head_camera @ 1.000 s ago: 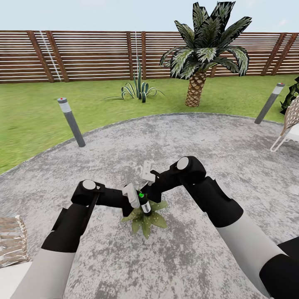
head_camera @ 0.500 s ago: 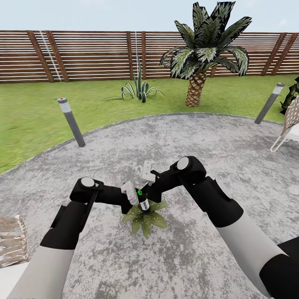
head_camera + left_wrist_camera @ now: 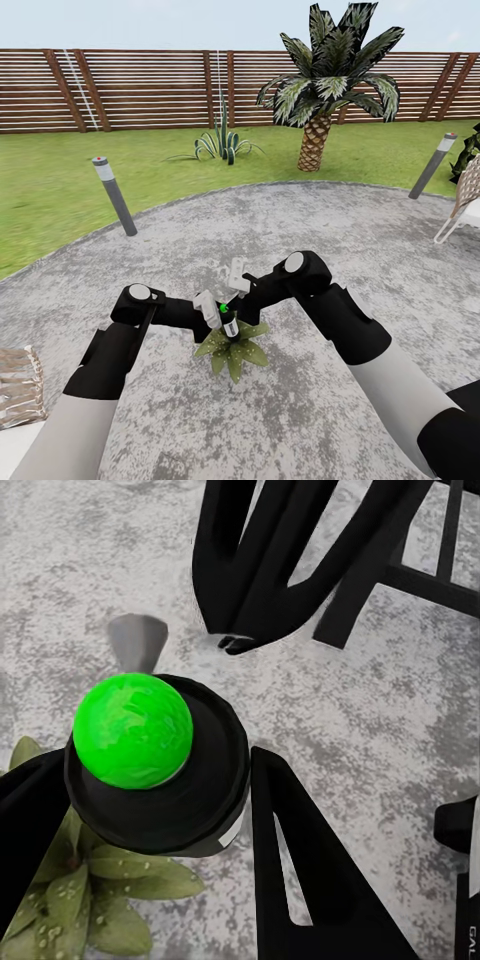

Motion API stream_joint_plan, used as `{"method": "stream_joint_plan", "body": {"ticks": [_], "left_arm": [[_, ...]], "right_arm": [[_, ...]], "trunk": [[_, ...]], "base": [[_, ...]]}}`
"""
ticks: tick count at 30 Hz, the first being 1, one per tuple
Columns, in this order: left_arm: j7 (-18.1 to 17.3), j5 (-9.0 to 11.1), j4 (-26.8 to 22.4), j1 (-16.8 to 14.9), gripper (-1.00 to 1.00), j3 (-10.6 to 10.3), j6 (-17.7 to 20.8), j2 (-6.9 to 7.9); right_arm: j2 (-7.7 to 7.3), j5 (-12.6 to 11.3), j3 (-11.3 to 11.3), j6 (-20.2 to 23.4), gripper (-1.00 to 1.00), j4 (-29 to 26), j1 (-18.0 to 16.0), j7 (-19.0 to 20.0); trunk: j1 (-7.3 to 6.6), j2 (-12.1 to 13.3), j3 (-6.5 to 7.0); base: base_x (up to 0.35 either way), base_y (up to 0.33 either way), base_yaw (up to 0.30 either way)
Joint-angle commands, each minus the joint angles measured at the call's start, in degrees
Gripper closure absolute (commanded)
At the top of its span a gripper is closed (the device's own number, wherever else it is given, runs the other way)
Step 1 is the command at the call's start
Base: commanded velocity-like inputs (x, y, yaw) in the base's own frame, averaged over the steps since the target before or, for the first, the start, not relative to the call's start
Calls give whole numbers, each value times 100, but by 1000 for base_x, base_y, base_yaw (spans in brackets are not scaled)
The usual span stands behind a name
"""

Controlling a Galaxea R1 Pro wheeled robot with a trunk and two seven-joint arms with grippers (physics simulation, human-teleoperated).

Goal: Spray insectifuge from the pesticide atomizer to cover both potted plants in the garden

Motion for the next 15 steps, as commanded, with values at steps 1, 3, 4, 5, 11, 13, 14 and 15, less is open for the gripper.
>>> {"method": "stream_joint_plan", "body": {"ticks": [1, 3, 4, 5, 11, 13, 14, 15], "left_arm": [[-43, -30, -5, 0, 100, 0, 60, 0], [-43, -15, -4, 3, 100, -2, 60, 3], [-43, -9, -4, 6, 100, -2, 60, 5], [-42, -6, -4, 8, 100, -3, 60, 6], [-46, 0, -3, 24, 100, -65, 60, 0], [-45, 0, -3, 24, 100, -140, 60, -1], [-45, 0, -3, 21, 100, -157, 60, -1], [-45, 1, -3, 18, 100, -170, 60, -1]], "right_arm": [[-4, 39, 6, 44, 100, -9, -6, 36], [-6, 39, 6, 44, 100, -9, -9, 36], [-9, 39, 6, 44, 100, -9, -11, 36], [-11, 39, 6, 44, 100, -9, -12, 36], [-14, 39, 6, 44, 100, -9, -19, 36], [-14, 39, 6, 44, 100, -9, -23, 36], [-14, 39, 6, 44, 100, -9, -24, 36], [-14, 39, 6, 44, 100, -9, -24, 36]], "trunk": [[0, -2, -5], [0, -2, -5], [0, -2, -5], [0, -2, -5], [0, -2, -5], [0, -2, -5], [0, -2, -5], [0, -2, -5]], "base": [[0, 0, 0], [0, 0, 0], [0, 0, 0], [0, 0, 0], [0, 0, 0], [0, 0, 0], [0, 0, 0], [0, 0, 0]]}}
